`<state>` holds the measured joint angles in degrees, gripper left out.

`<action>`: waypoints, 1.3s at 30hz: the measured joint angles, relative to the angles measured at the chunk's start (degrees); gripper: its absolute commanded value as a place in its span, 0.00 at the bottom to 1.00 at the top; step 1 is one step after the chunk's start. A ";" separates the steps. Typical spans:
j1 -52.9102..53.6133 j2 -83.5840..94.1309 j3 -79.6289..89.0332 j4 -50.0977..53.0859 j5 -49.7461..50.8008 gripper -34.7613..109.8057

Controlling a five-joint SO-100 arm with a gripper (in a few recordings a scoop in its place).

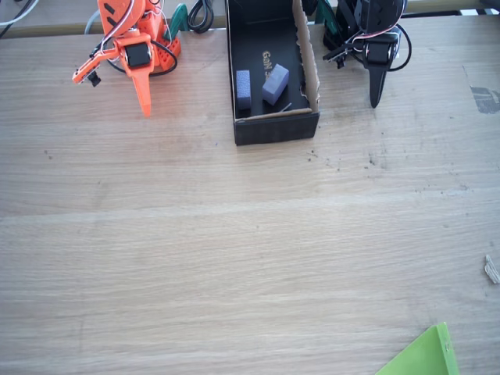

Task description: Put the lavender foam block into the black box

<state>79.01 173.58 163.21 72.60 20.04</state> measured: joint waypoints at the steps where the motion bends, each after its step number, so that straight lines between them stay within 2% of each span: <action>1: -0.18 0.00 0.00 0.00 0.00 0.24; 13: -0.53 0.00 0.00 1.05 -3.52 0.24; 39: -2.20 0.00 0.00 1.05 -3.60 0.24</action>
<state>76.82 173.58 163.21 73.65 16.44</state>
